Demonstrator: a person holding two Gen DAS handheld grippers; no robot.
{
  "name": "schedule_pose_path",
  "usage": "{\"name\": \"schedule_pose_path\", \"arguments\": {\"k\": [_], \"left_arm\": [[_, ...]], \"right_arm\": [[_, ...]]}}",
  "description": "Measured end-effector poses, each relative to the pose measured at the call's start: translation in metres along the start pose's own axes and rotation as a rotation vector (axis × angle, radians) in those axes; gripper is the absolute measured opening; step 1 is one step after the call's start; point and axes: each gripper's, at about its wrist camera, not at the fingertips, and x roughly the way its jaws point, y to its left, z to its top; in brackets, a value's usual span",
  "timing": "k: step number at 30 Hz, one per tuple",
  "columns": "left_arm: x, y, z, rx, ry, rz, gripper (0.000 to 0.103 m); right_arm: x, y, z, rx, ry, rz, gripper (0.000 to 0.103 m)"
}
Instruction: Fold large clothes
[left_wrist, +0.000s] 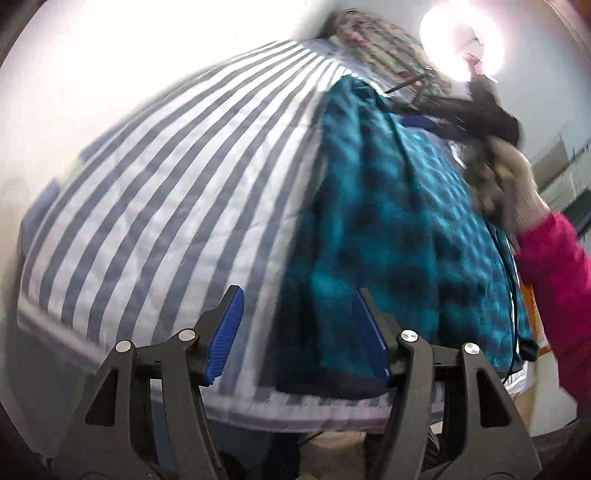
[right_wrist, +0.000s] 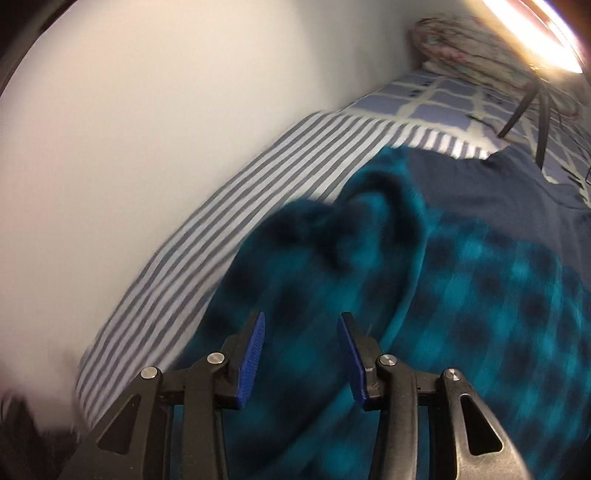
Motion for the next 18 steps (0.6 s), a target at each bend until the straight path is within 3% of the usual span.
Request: {"name": "schedule_pose_path", "arguments": {"k": [4,7,9,11,13,16,18], "left_arm": [[0.003,0.003,-0.005,-0.009,0.023,-0.016,0.062],[0.006,-0.002,-0.009,0.006,0.036,-0.01,0.062],[0.011,-0.009,-0.009,0.03,0.037,0.014,0.058],[0.016,-0.016,-0.009,0.048,0.047,0.009,0.031],[0.018,-0.025,-0.01,0.066,0.054,-0.009,0.015],[0.004,-0.035,-0.012,0.089,0.005,-0.026,0.007],[-0.008,-0.039,-0.015,0.104,-0.03,-0.036,0.006]], "right_arm": [[0.001,0.024,-0.038,-0.058,0.07,0.042,0.043],[0.007,0.041,-0.063,-0.155,0.103,-0.036,0.043],[0.016,0.04,-0.075,-0.143,0.135,-0.076,0.042],[0.02,0.034,-0.081,-0.087,0.126,-0.078,0.043],[0.021,0.035,-0.079,-0.057,0.138,-0.082,0.045],[0.016,0.043,-0.07,-0.068,0.173,-0.117,0.045],[0.004,0.047,-0.061,-0.035,0.153,-0.105,0.053]]}}
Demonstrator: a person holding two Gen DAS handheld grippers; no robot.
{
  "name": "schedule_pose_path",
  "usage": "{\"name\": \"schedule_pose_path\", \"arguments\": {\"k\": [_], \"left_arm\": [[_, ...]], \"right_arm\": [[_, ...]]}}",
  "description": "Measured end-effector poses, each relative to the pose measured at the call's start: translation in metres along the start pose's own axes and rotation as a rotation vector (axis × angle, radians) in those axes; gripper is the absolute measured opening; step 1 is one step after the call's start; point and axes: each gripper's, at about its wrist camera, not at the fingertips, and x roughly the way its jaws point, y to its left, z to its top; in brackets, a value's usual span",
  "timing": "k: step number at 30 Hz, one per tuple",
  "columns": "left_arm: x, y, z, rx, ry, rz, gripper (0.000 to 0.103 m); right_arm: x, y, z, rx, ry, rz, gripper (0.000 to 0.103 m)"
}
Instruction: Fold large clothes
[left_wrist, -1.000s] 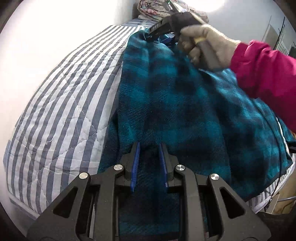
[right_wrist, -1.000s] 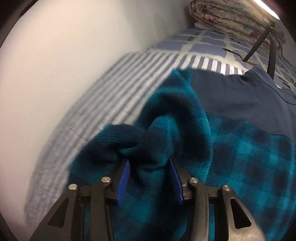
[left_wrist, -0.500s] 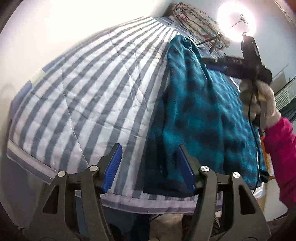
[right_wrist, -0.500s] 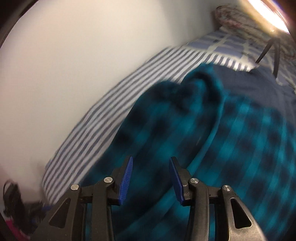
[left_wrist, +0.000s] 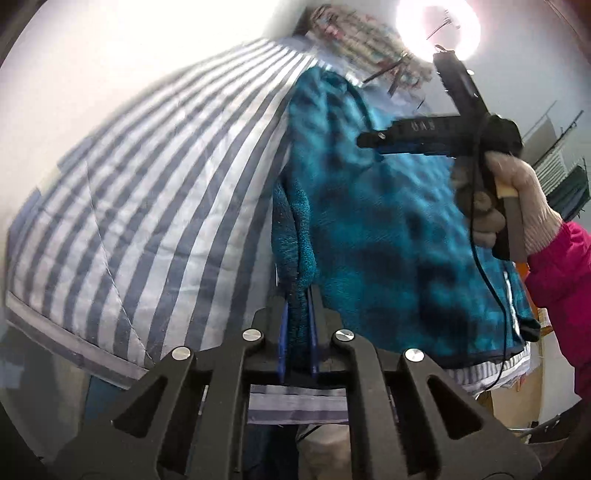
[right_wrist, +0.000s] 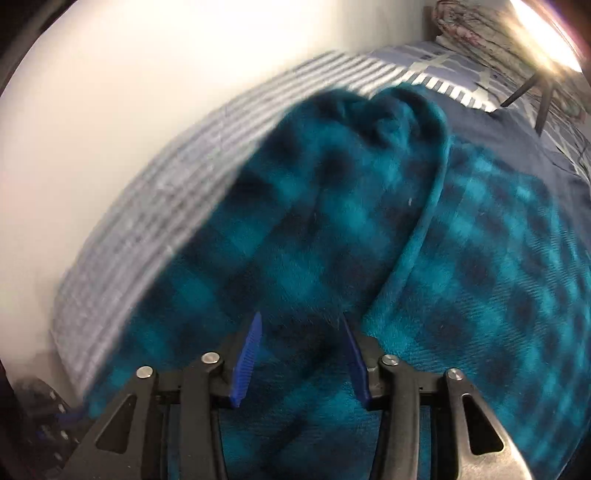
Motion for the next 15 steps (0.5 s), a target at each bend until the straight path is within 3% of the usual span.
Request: {"name": "schedule_pose_path", "arguments": {"k": [2,3,5,7,15], "left_arm": [[-0.009,-0.006,0.001,0.015,-0.023,-0.004,0.006],[-0.012,-0.011,0.0,0.028,-0.031,-0.004,0.006],[-0.015,-0.022,0.0,0.058,-0.043,-0.005,0.006],[-0.015,-0.033,0.001,0.091,-0.054,0.006,0.006],[-0.011,-0.058,-0.001,0.14,-0.059,0.012,0.005]], "right_arm": [[-0.016,0.002,0.008,0.075,-0.028,0.054,0.072],[-0.02,0.003,0.012,0.105,-0.03,0.085,0.075],[-0.021,0.01,0.02,0.155,-0.005,0.15,0.075],[-0.016,0.022,0.03,0.154,0.018,0.161,0.074],[0.024,0.062,0.042,0.095,0.12,0.041,0.073]]}}
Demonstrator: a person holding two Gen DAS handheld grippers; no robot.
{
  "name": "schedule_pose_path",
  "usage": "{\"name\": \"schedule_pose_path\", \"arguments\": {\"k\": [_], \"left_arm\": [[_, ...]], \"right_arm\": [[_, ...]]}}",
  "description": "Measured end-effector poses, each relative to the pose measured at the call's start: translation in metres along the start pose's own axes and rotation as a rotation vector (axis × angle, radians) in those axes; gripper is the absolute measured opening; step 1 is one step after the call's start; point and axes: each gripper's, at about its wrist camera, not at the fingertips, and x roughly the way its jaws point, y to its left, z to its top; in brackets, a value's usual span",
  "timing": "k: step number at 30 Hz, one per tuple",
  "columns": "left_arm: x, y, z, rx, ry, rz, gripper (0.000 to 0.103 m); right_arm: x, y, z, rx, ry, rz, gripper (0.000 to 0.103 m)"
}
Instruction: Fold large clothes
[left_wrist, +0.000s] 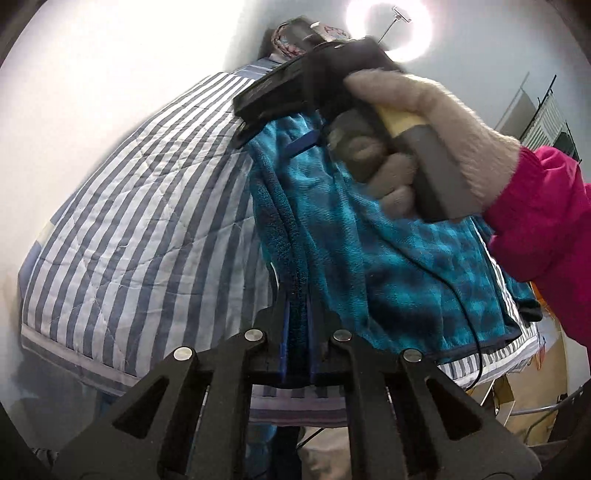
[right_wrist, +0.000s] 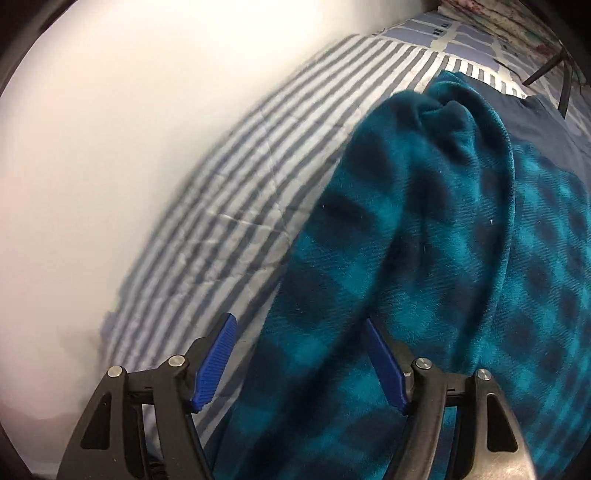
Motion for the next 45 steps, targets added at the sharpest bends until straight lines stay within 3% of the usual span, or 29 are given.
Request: {"name": "schedule_pose_path", "arguments": {"k": [4,6,8,9,11,23,30,35,40,45], "left_arm": [[0.003,-0.008,0.003,0.018,-0.001,-0.004,0.005],[0.006,-0.01,0.003,0.031,0.003,0.001,0.005],[0.011,-0.016,0.005,0.046,0.006,0.009,0.005],[0.012,-0.021,0.006,0.057,0.006,0.014,0.004],[0.015,-0.034,0.007,0.08,0.004,0.018,0.004],[0.029,-0.114,0.001,0.268,0.005,0.016,0.004],[0.045,-0.157,-0.013,0.359,0.039,0.011,0.004],[0.062,-0.18,-0.021,0.391,0.074,-0.002,0.004],[0.071,-0.192,-0.029,0.408,0.114,-0.013,0.005],[0.048,-0.187,-0.03,0.411,0.119,-0.063,0.007]], "right_arm": [[0.021,0.002,-0.001,-0.012,0.037,-0.065,0.071],[0.026,0.002,-0.004,-0.027,0.041,-0.099,0.059],[0.027,0.002,-0.009,-0.051,0.033,-0.132,0.035],[0.025,0.0,-0.011,-0.052,0.027,-0.126,0.03],[0.019,-0.012,-0.014,-0.021,0.012,-0.072,0.009],[-0.053,-0.112,-0.074,0.234,-0.252,0.296,0.007],[-0.063,-0.179,-0.126,0.414,-0.364,0.434,0.007],[-0.049,-0.221,-0.16,0.543,-0.362,0.443,0.007],[-0.034,-0.229,-0.177,0.557,-0.318,0.384,0.007],[-0.032,-0.211,-0.156,0.514,-0.302,0.332,0.007]]}}
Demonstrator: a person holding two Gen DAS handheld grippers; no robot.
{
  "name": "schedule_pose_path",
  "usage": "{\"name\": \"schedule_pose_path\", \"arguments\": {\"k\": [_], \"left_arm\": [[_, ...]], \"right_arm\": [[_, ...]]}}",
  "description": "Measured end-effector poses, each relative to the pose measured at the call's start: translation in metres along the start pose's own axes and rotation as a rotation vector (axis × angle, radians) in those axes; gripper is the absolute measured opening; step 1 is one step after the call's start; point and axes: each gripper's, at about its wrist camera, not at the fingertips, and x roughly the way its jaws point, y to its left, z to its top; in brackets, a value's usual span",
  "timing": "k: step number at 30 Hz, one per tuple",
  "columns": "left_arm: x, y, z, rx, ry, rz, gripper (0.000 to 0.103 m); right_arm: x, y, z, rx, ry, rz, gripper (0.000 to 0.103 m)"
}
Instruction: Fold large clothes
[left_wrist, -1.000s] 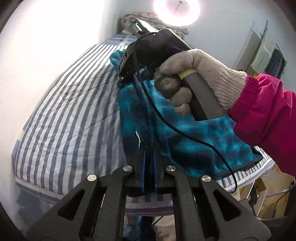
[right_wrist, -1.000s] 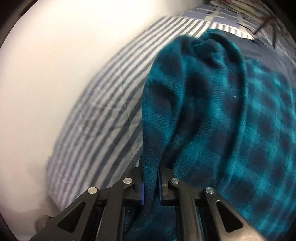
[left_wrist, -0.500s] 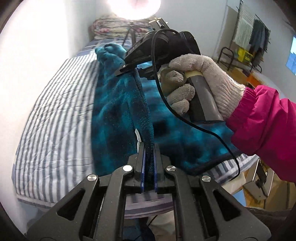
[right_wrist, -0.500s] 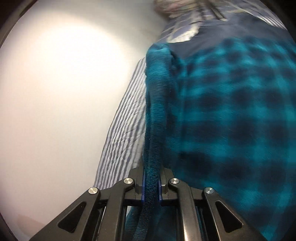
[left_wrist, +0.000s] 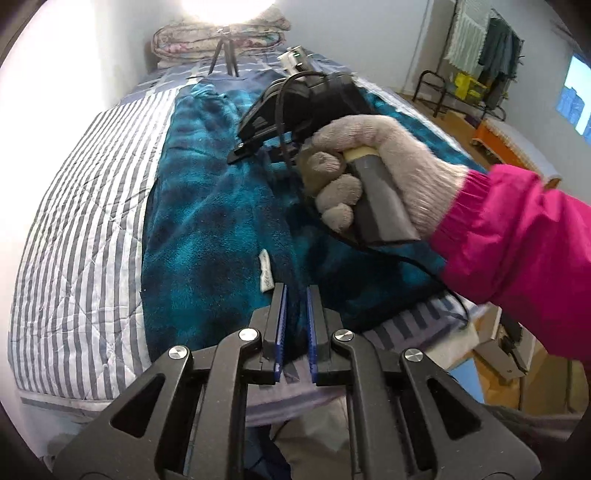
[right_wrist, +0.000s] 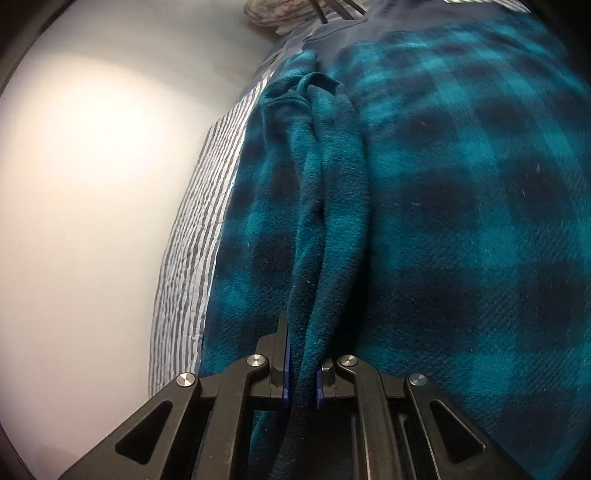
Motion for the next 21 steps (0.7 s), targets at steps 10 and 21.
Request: {"name": "schedule_pose_path", "arguments": {"k": [10,21], "left_arm": [[-0.064,0.042,-0.027,-0.07,-0.073,0.02,0.01],[-0.015,0.079,-0.027,-0.234,-0.037,-0.04,0.01]], "right_arm": [[-0.025,0.04,0.002,-0.105,0.007,-0.06,0.029],[-0.081,0.086,-0.084,-0.421,0.028,-0.096,0.029]]}}
